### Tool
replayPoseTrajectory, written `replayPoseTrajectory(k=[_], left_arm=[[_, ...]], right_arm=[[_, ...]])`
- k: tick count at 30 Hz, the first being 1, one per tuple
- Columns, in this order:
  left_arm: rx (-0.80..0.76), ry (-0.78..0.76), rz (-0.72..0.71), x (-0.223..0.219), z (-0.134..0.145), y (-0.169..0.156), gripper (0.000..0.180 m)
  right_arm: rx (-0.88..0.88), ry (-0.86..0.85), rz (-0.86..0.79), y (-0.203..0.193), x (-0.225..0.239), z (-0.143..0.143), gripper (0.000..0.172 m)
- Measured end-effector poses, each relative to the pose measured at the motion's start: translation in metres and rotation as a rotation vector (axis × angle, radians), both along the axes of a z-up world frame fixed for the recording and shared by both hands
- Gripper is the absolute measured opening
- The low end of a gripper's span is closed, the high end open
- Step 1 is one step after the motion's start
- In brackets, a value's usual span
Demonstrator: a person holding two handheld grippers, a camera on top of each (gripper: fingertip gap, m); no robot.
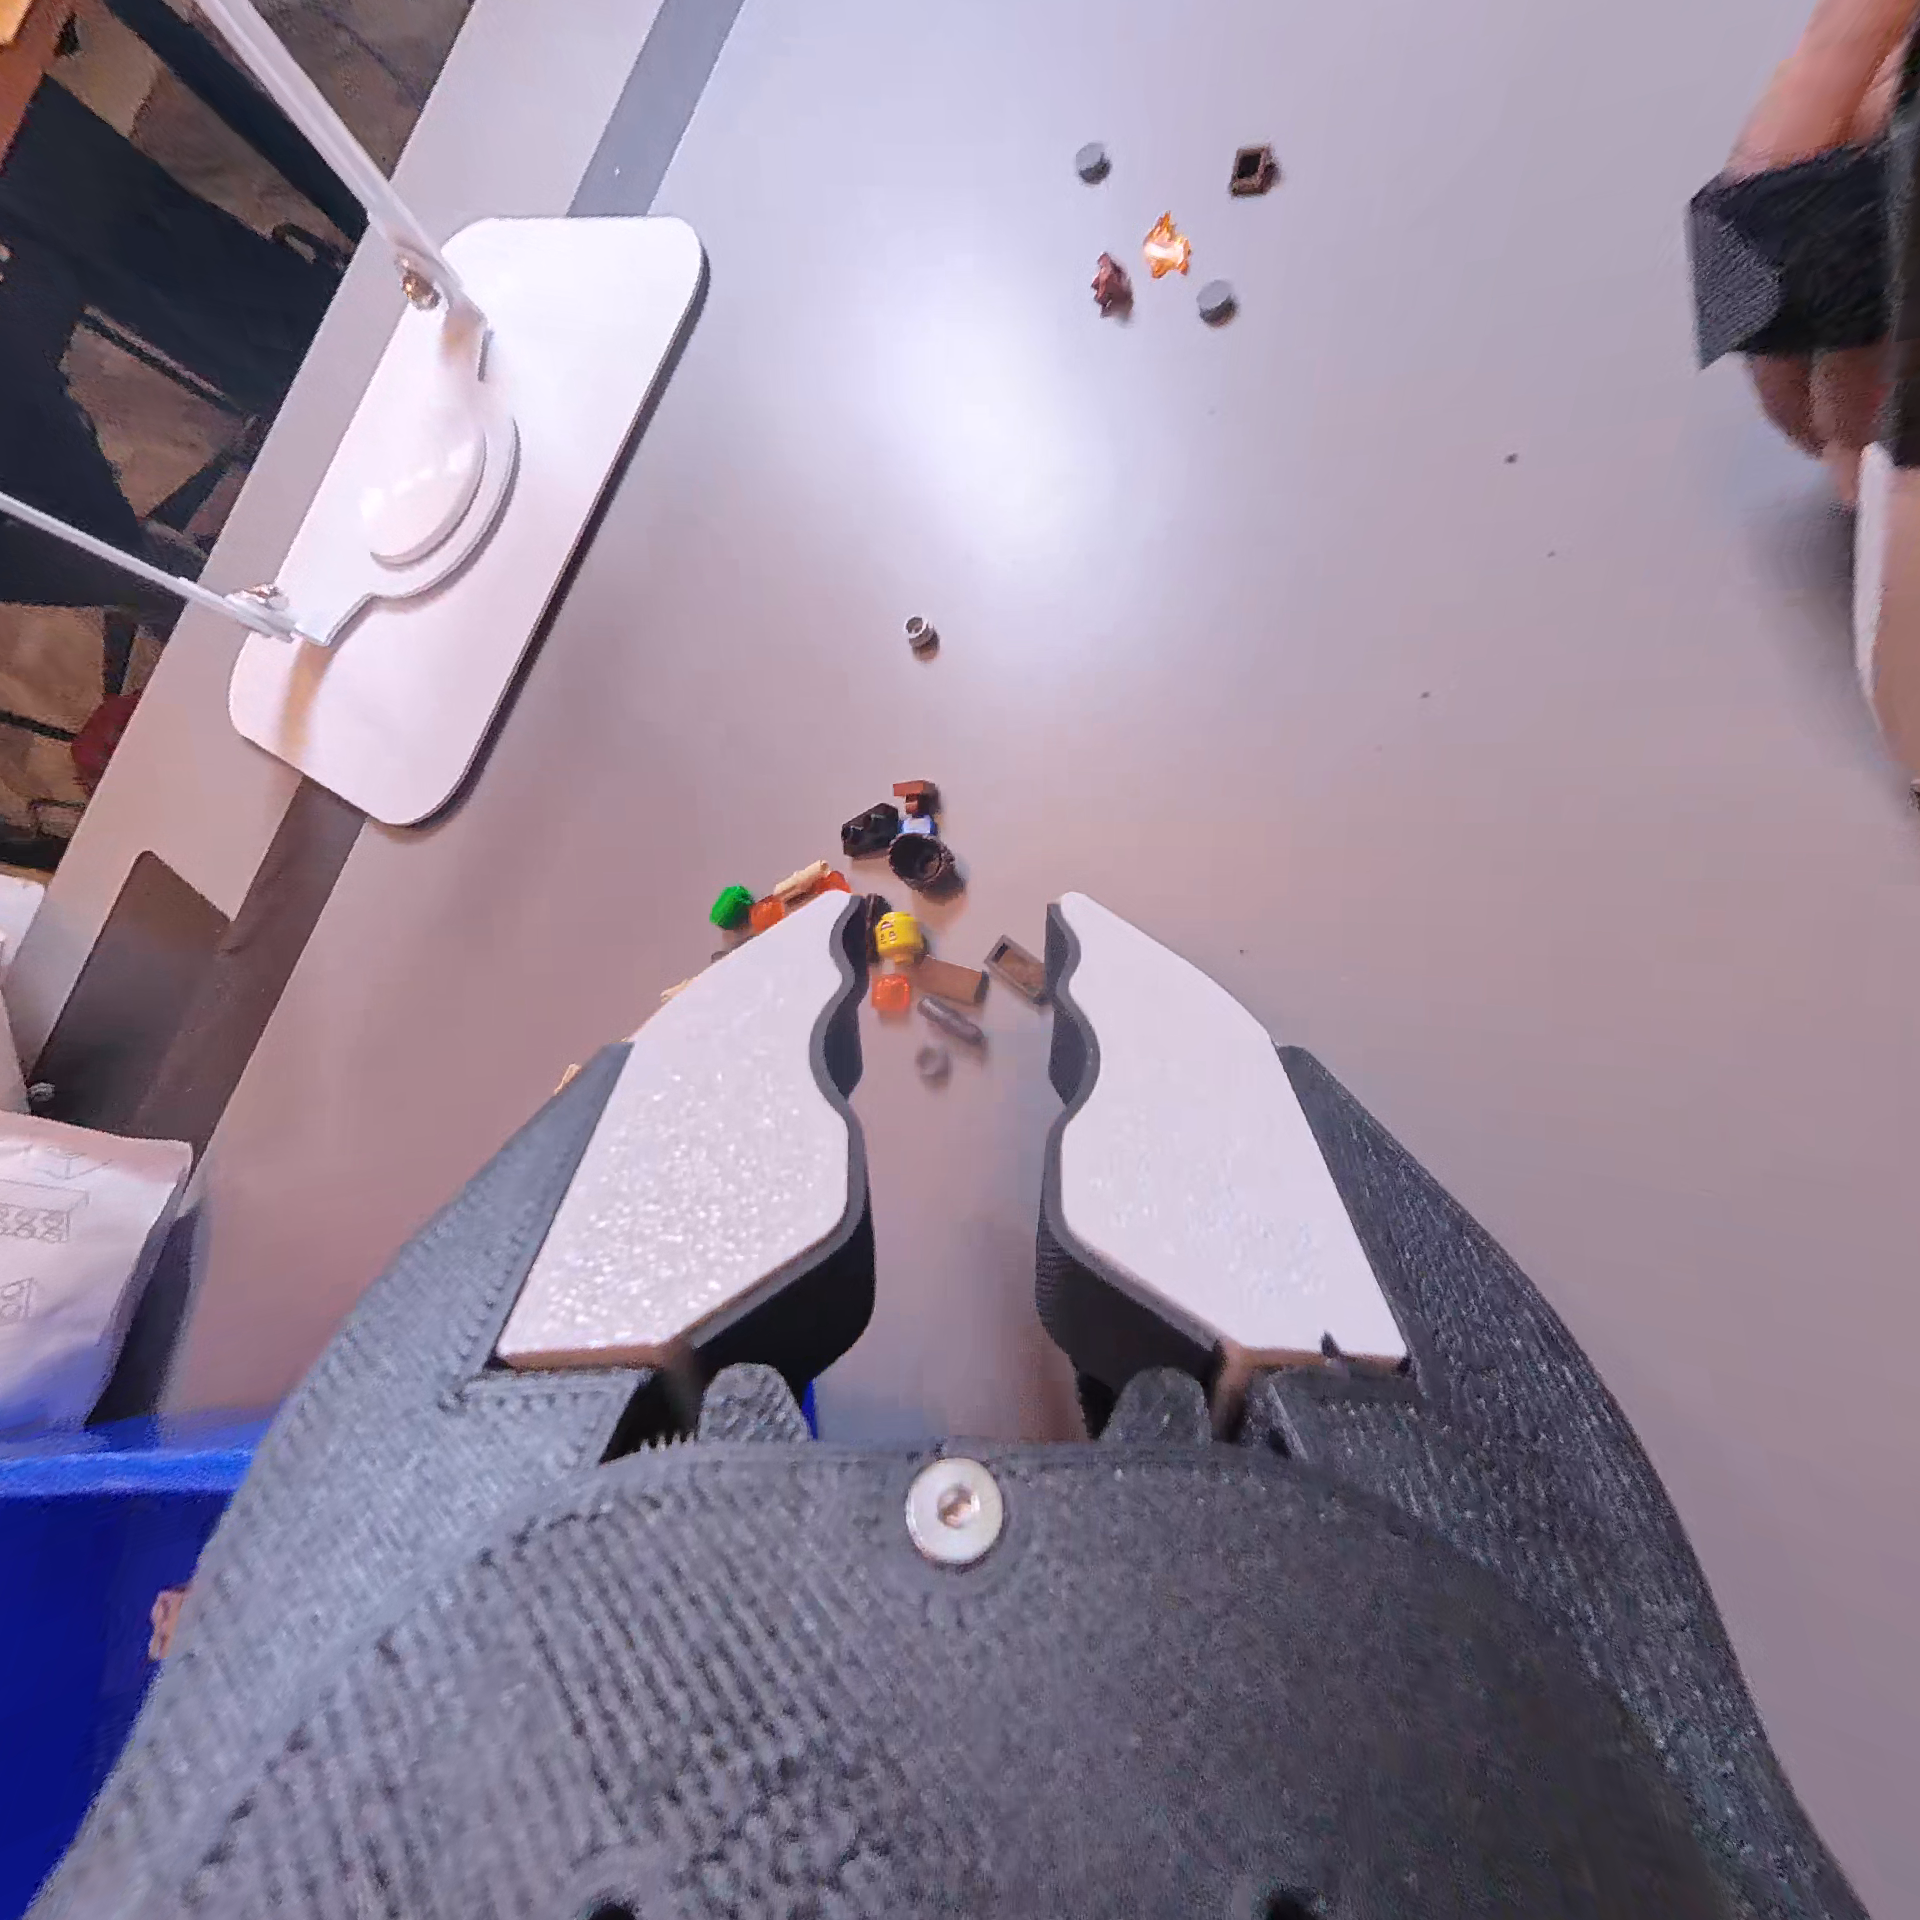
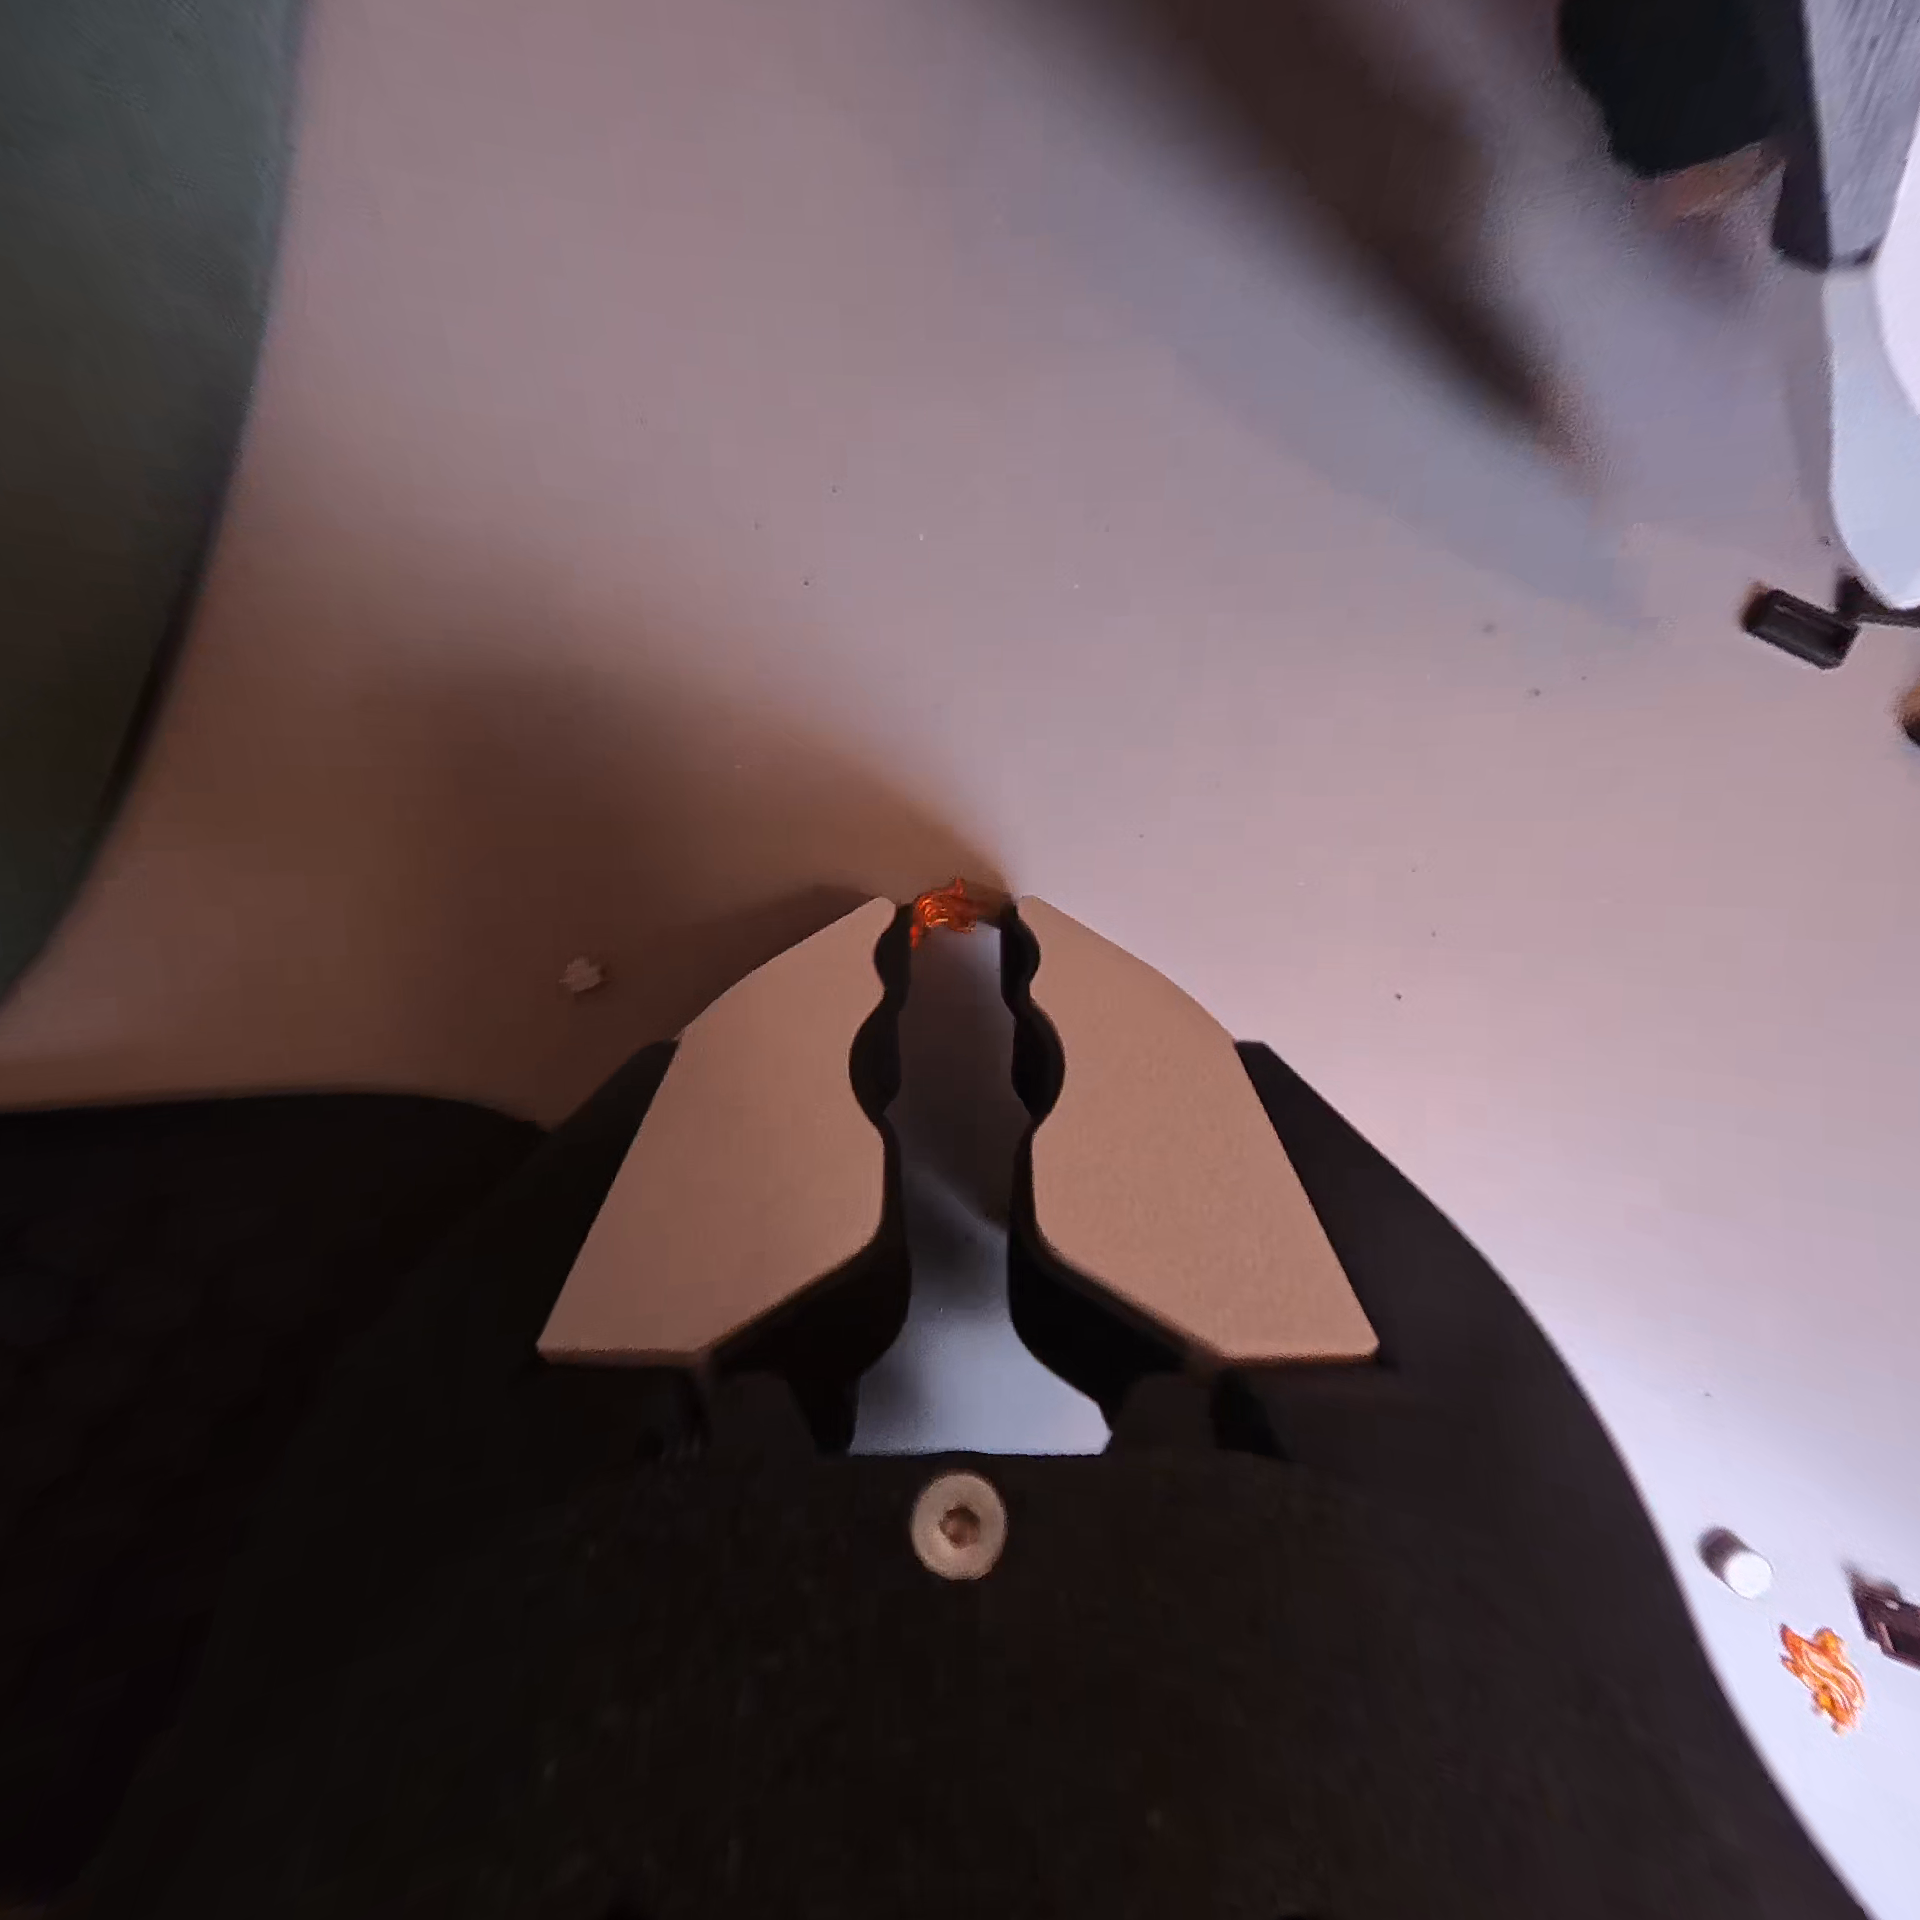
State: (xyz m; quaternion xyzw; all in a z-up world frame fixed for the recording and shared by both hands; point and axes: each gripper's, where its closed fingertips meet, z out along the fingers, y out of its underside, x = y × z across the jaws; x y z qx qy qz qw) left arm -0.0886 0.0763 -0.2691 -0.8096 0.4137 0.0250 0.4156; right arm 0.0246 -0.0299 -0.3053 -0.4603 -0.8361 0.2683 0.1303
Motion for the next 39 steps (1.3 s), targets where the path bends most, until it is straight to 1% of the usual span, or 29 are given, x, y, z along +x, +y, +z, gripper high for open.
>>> replayPoseTrajectory(k=[1, 3, 5, 7, 10, 12, 13, 15, 17, 20, 22, 24, 26, 28, 31, 34, 36, 37, 39], left_arm=[[0.004, -0.012, -0.010, 0.002, 0.002, -0.002, 0.033], [0.014, -0.026, -0.037, 0.005, 0.005, -0.006, 0.033], [0.022, -0.039, -0.059, 0.008, 0.006, -0.010, 0.032], [0.027, -0.062, -0.092, 0.012, 0.006, -0.014, 0.032], [0.020, -0.087, -0.138, 0.019, 0.003, -0.019, 0.032], [0.014, -0.098, -0.161, 0.023, 0.001, -0.021, 0.032], [0.006, -0.105, -0.171, 0.026, -0.001, -0.022, 0.032], [-0.009, -0.112, -0.191, 0.031, -0.007, -0.024, 0.032], [-0.018, -0.100, -0.208, 0.034, -0.013, -0.026, 0.032], [-0.021, -0.091, -0.238, 0.039, -0.018, -0.029, 0.032], [-0.025, -0.101, -0.249, 0.041, -0.019, -0.030, 0.032], [-0.026, -0.114, -0.261, 0.044, -0.018, -0.031, 0.031], [-0.025, -0.125, -0.268, 0.045, -0.017, -0.032, 0.031], [-0.027, -0.136, -0.277, 0.047, -0.017, -0.033, 0.031], [-0.028, -0.129, -0.285, 0.048, -0.018, -0.034, 0.030], [-0.026, -0.122, -0.295, 0.049, -0.019, -0.035, 0.030], [-0.027, -0.120, -0.296, 0.049, -0.020, -0.035, 0.030], [-0.028, -0.120, -0.295, 0.048, -0.020, -0.035, 0.030], [-0.032, -0.118, -0.292, 0.048, -0.021, -0.035, 0.030]], right_arm=[[0.005, 0.001, -0.002, 0.000, -0.001, 0.000, 0.011], [0.013, 0.004, -0.008, 0.004, -0.001, 0.000, 0.010], [0.018, 0.012, -0.044, 0.018, 0.002, 0.002, 0.010], [0.021, 0.037, -0.125, 0.045, 0.007, 0.010, 0.010], [0.082, 0.082, -0.322, 0.109, 0.022, 0.022, 0.010], [0.142, 0.087, -0.452, 0.151, 0.036, 0.021, 0.011], [0.165, 0.075, -0.499, 0.166, 0.043, 0.016, 0.016], [0.182, 0.064, -0.567, 0.186, 0.051, 0.008, 0.025], [0.163, 0.088, -0.582, 0.189, 0.051, 0.009, 0.030], [0.169, 0.113, -0.560, 0.185, 0.049, 0.019, 0.036], [0.128, 0.116, -0.491, 0.168, 0.048, 0.024, 0.035], [0.009, 0.122, -0.342, 0.127, 0.044, 0.031, 0.025], [-0.087, 0.083, -0.178, 0.078, 0.040, 0.031, 0.024], [-0.079, 0.015, -0.047, 0.043, 0.040, 0.020, 0.024], [-0.080, -0.053, 0.063, 0.012, 0.040, 0.008, 0.024], [-0.061, -0.073, 0.105, -0.001, 0.041, 0.001, 0.022], [-0.046, -0.066, 0.094, -0.002, 0.039, 0.000, 0.016], [-0.036, -0.064, 0.087, -0.001, 0.038, 0.000, 0.009], [-0.020, -0.053, 0.072, 0.005, 0.037, 0.000, 0.007]])
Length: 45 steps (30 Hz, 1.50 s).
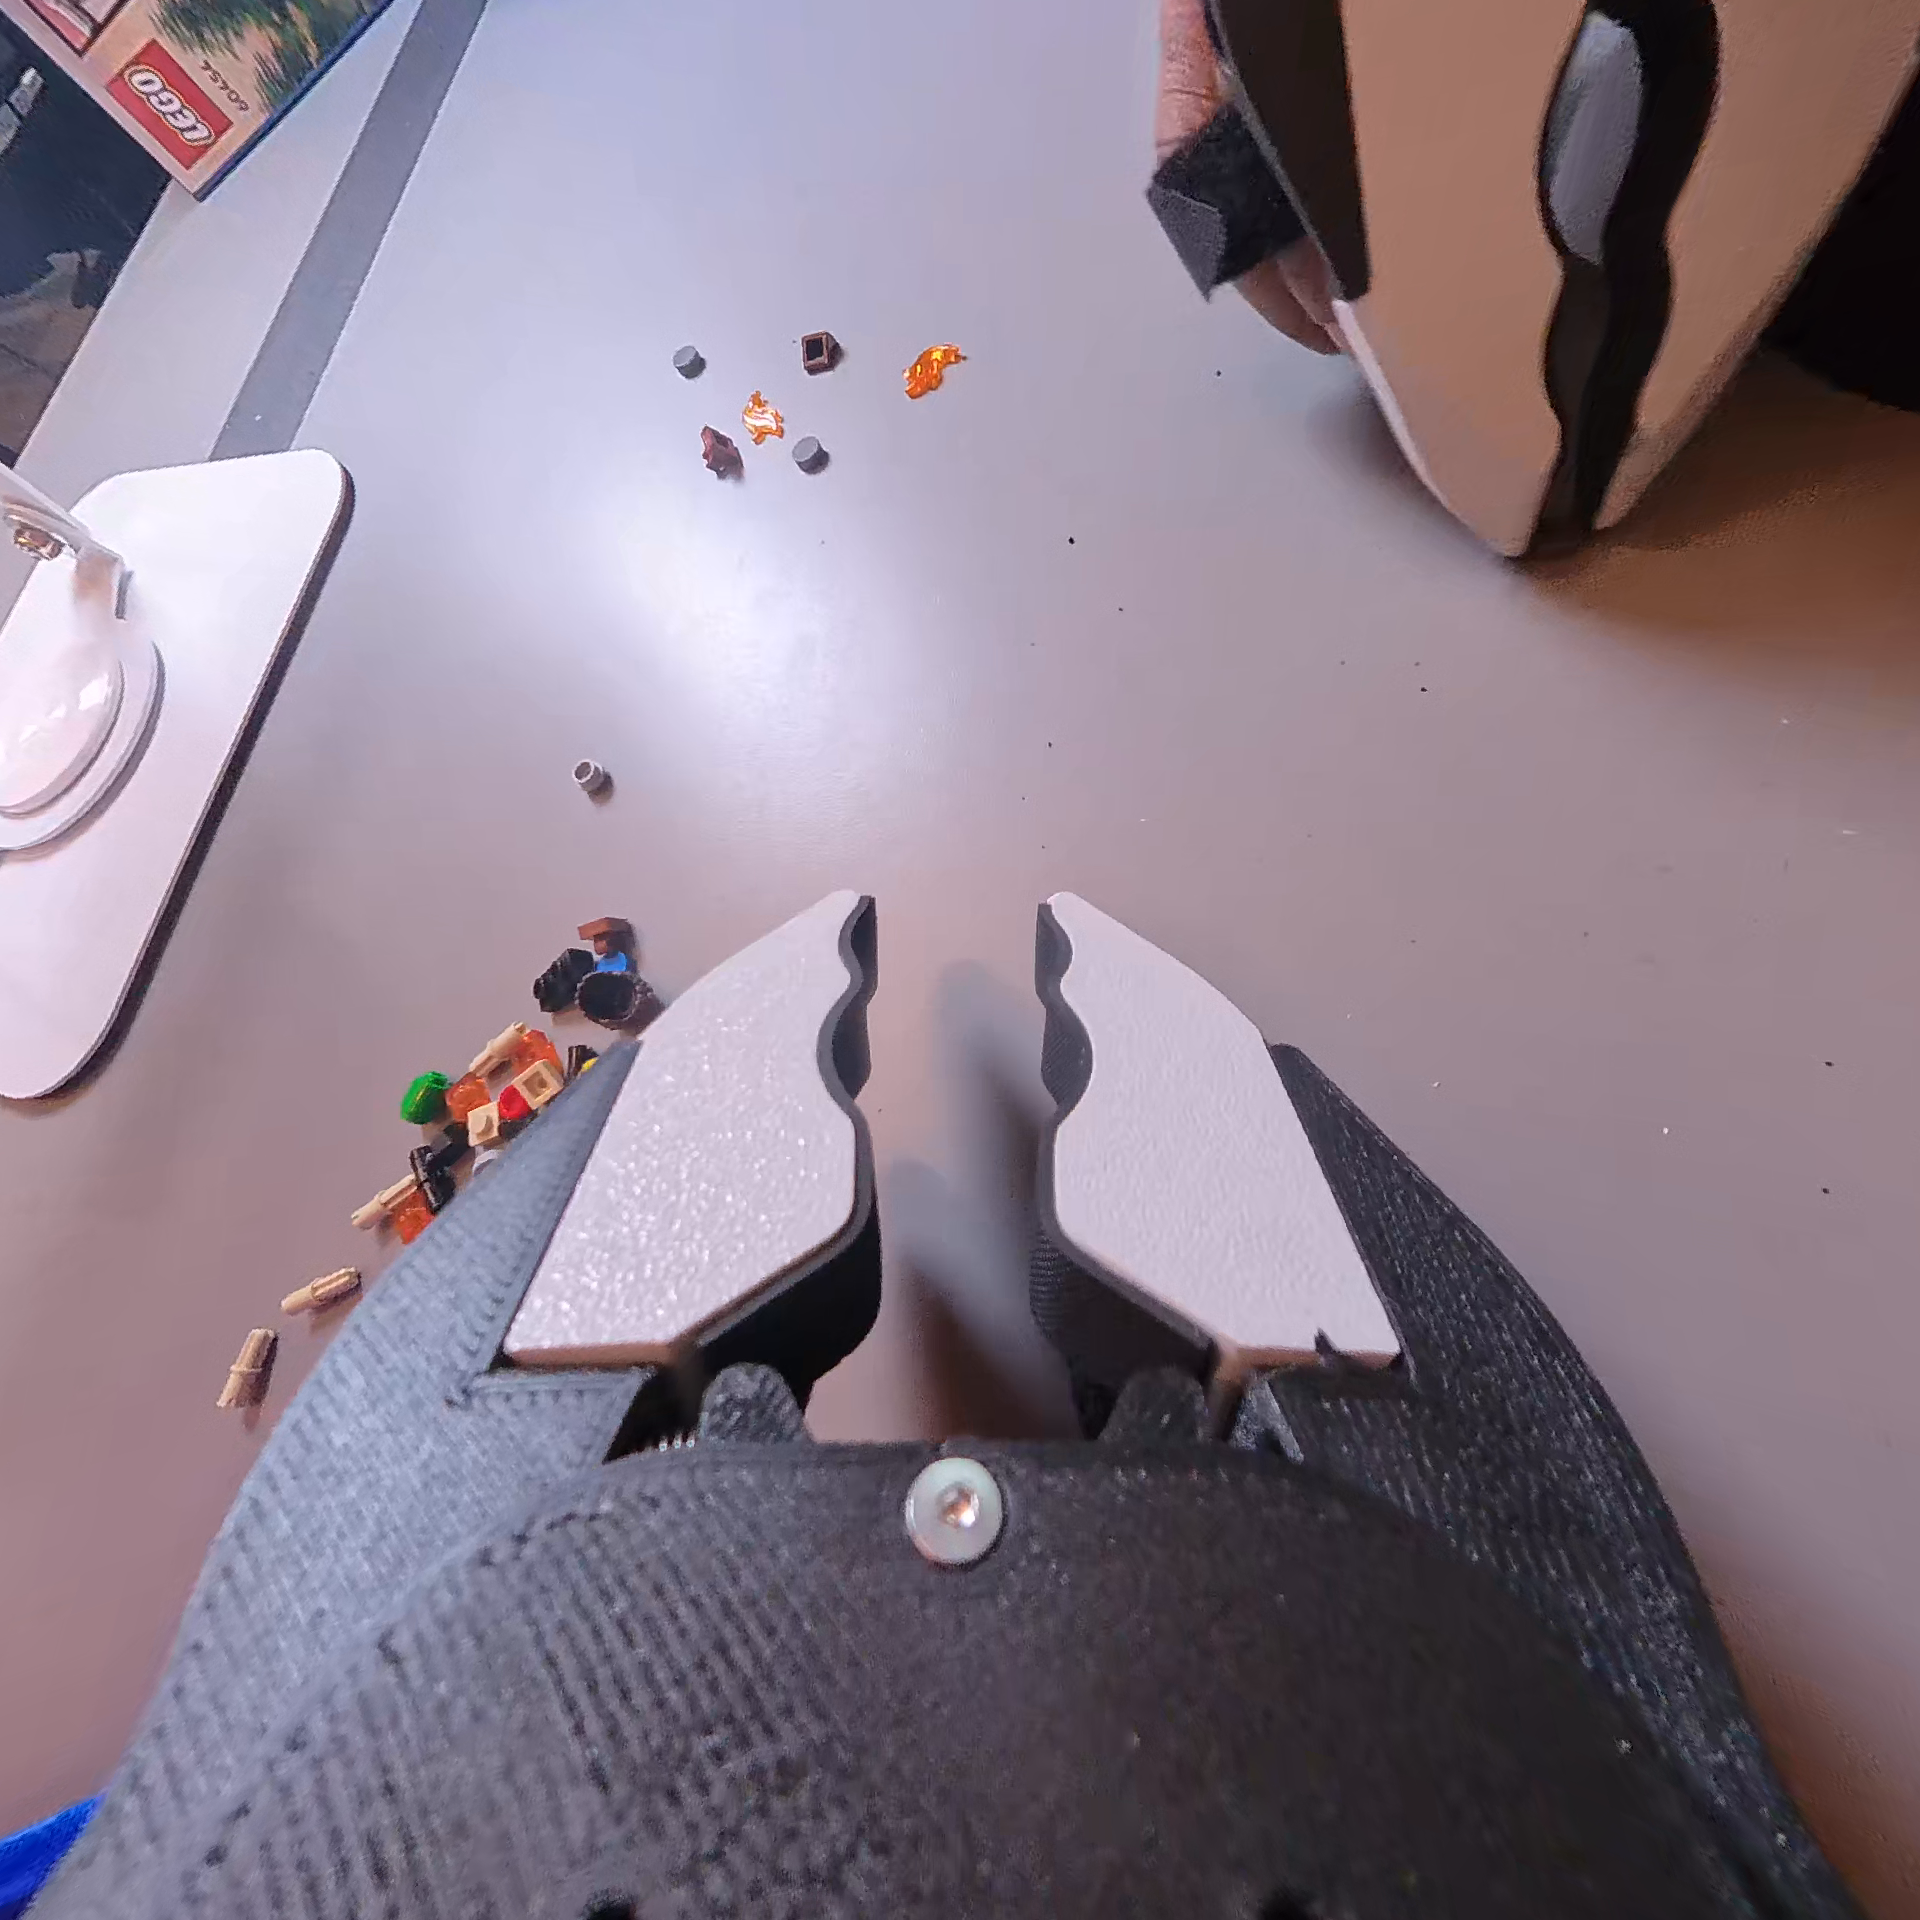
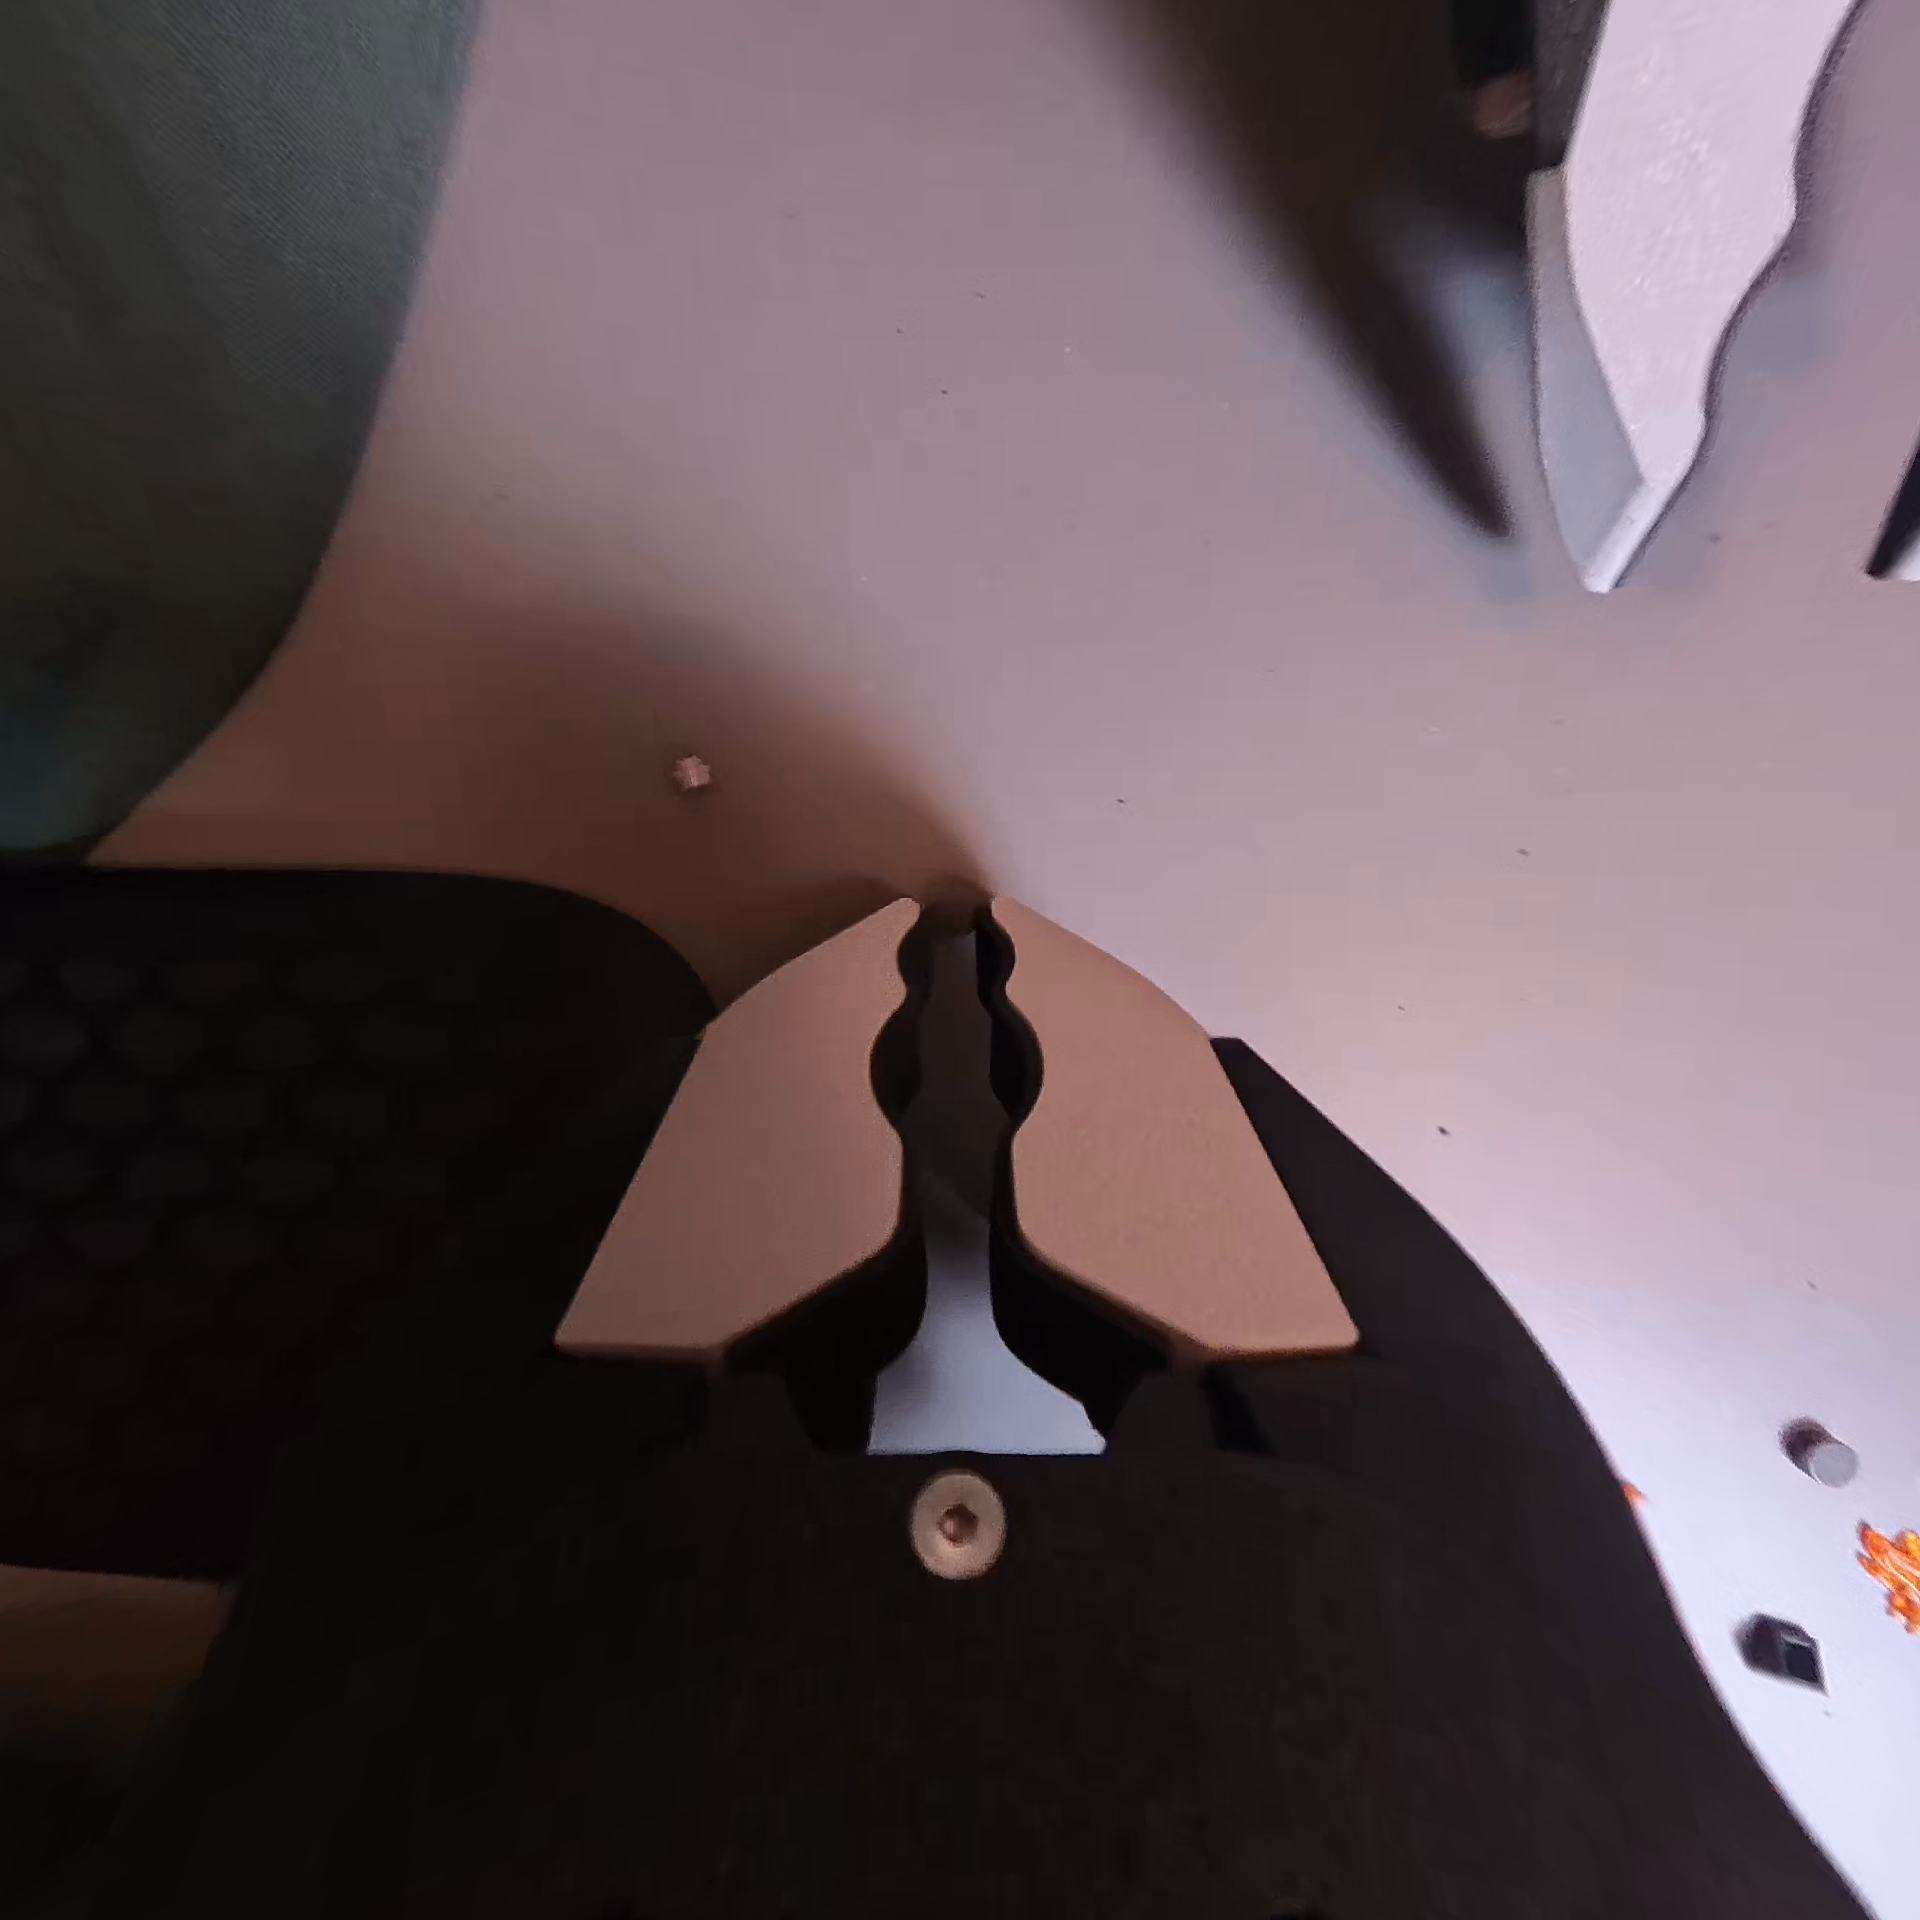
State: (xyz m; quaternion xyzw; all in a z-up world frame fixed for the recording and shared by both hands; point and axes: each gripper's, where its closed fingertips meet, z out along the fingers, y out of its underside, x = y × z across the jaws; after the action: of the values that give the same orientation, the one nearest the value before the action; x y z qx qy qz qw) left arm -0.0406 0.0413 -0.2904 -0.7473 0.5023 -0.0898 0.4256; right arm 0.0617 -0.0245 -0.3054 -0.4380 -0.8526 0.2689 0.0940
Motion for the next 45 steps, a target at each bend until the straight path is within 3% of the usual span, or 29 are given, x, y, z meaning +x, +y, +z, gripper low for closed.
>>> replayPoseTrajectory(k=[3, 8, 11, 16, 20, 23, 31, 36, 41, 45], left_arm=[[0.001, -0.011, -0.010, 0.002, 0.002, -0.002, 0.029], [-0.047, -0.097, -0.087, 0.022, 0.008, -0.015, 0.030], [-0.121, -0.160, -0.211, 0.048, 0.012, -0.039, 0.028], [-0.227, -0.177, -0.431, 0.086, 0.010, -0.088, 0.027], [-0.262, -0.151, -0.511, 0.104, 0.003, -0.108, 0.027], [-0.258, -0.119, -0.554, 0.115, -0.002, -0.117, 0.025], [-0.203, -0.019, -0.569, 0.120, -0.012, -0.116, 0.005], [-0.123, -0.049, -0.460, 0.116, 0.000, -0.084, 0.004], [-0.031, -0.291, -0.143, 0.093, 0.043, -0.005, 0.004], [0.201, -0.294, -0.066, 0.075, 0.071, 0.014, 0.004]], right_arm=[[0.024, 0.068, -0.130, 0.038, -0.005, 0.008, 0.007], [0.193, 0.237, -0.594, 0.166, 0.000, 0.021, 0.008], [0.168, 0.240, -0.683, 0.188, 0.006, 0.010, 0.015], [0.153, 0.222, -0.649, 0.183, 0.007, 0.006, 0.029], [0.099, 0.290, -0.667, 0.183, 0.005, 0.026, 0.033], [0.081, 0.340, -0.678, 0.183, 0.004, 0.041, 0.032], [0.117, 0.350, -0.660, 0.181, 0.005, 0.048, 0.032], [0.074, 0.374, -0.620, 0.171, 0.008, 0.062, 0.032], [-0.149, 0.331, -0.315, 0.091, 0.003, 0.060, 0.032], [-0.382, 0.375, -0.324, 0.067, -0.020, 0.068, 0.037]])
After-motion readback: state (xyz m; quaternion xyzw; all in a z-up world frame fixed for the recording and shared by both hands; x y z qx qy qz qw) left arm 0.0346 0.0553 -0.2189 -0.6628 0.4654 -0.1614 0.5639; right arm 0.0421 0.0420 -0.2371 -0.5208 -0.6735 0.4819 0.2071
